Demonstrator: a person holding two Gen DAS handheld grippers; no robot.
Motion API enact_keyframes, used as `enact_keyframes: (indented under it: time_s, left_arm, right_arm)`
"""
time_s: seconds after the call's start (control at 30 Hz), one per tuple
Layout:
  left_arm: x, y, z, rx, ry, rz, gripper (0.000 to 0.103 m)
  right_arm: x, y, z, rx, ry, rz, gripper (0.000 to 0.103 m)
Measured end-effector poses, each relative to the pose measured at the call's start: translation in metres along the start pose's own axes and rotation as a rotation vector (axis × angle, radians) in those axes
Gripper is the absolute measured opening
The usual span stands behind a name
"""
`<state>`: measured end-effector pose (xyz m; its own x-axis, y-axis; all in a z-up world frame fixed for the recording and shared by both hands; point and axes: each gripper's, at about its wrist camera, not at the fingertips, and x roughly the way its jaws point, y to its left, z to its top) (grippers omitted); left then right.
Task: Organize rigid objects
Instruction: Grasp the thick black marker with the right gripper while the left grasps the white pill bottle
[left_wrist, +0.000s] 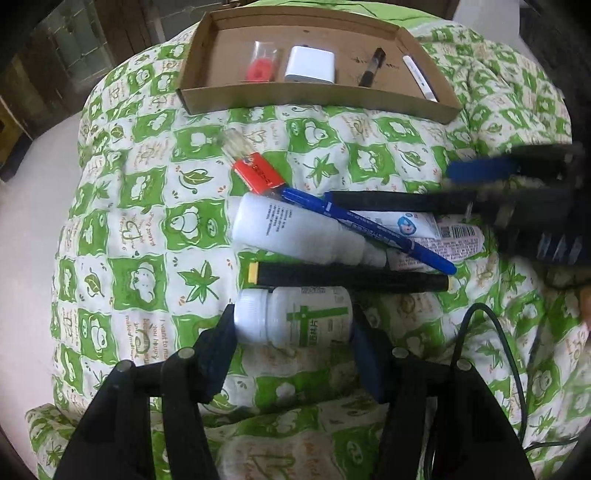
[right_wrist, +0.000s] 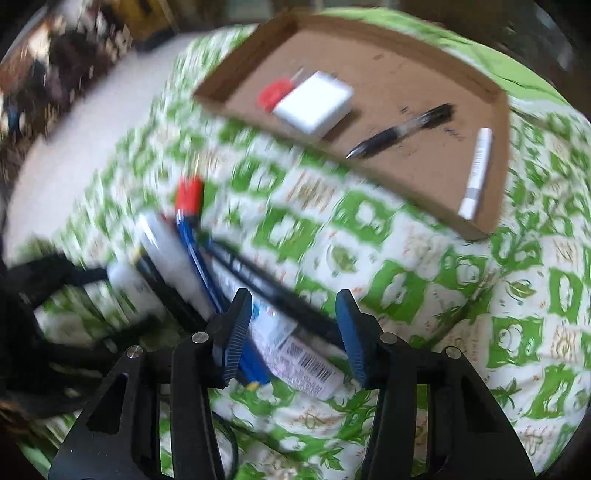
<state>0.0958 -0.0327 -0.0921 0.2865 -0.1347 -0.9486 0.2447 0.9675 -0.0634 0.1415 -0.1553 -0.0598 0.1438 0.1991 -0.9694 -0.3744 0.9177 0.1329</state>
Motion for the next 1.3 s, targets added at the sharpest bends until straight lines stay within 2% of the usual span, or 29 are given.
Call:
enact_keyframes:
  time_s: [0.07,0.13,0.27,0.37,0.47,0.63,0.77,0.9,0.97,1.1,1.3]
  left_arm:
    - [0.0,0.006,0.001,-0.02,0.0,-0.013,0.058]
    - [-0.001,0.008,0.001,-0.03,-0.002,-0.019,0.058]
    - [-0.002,0.007,-0.001,-0.031,-0.002,-0.016,0.058]
    - [-0.003,0.008,-0.001,-0.033,-0.002,-0.012,0.058]
    - [-0.003,0.009,-0.001,-0.035,0.0,-0.008,0.058]
    - [0.0,0.006,-0.001,-0.027,0.009,0.003,0.059]
    - [0.003,0.001,0.0,-0.015,0.016,0.018,0.059]
    - [0.0,-0.002,0.0,-0.009,-0.007,0.018,0.058]
    - [-0.003,-0.002,-0.001,-0.011,-0.022,0.013,0.058]
    - [-0.004,0.001,0.0,-0.025,-0.027,0.0,0.058]
    - [-0.012,0.006,-0.001,-0.041,-0.064,-0.017,0.058]
  right_arm:
    - [0.017,0.008,0.0,-0.049,0.067,-0.035,0.038]
    - [0.024,0.011,0.002,-0.071,0.073,-0.107,0.036]
    - [0.031,-0.011,0.012,0.04,0.077,-0.075,0.03]
    - [0.032,-0.038,0.013,0.18,0.075,-0.012,0.029]
    - [0.032,-0.055,0.011,0.26,0.072,0.021,0.029]
    - [0.038,-0.044,0.01,0.203,0.087,0.005,0.029]
    - [0.044,-0.025,0.011,0.113,0.09,-0.087,0.029]
    - [0.035,-0.018,0.013,0.111,0.042,-0.104,0.018]
    - [0.027,-0.023,0.014,0.147,0.009,-0.066,0.014]
    - [0.018,-0.037,0.013,0.21,-0.009,0.017,0.014]
    - [0.015,-0.045,0.007,0.249,-0.028,0.073,0.014]
